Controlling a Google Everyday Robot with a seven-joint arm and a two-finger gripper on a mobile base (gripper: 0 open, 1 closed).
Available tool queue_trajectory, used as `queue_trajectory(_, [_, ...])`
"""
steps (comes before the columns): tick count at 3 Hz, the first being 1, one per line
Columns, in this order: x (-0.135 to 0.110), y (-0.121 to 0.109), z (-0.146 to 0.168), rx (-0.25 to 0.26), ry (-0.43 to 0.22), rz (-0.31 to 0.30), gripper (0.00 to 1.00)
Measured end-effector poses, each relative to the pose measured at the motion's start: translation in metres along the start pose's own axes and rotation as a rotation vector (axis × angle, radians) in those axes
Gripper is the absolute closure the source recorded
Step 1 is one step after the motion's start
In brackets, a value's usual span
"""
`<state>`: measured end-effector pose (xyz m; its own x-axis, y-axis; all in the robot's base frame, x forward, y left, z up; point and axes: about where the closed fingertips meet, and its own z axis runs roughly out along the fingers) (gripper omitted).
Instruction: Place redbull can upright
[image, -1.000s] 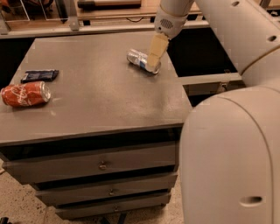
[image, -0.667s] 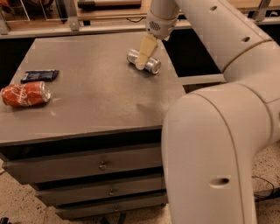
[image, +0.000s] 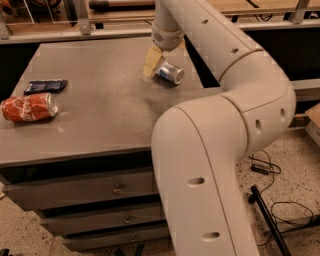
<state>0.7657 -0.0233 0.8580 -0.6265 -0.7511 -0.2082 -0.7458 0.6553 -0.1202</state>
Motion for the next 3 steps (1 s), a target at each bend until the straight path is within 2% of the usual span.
queue_trajectory(1, [-0.013, -0.003, 0.016, -0.008, -0.01, -0.009, 0.0])
queue_trajectory(2, [-0.035, 0.0, 0.018, 0.002, -0.024, -0.065, 0.0])
queue_trajectory(3, [-0.043, -0.002, 0.023, 0.012, -0.045, -0.066, 0.04])
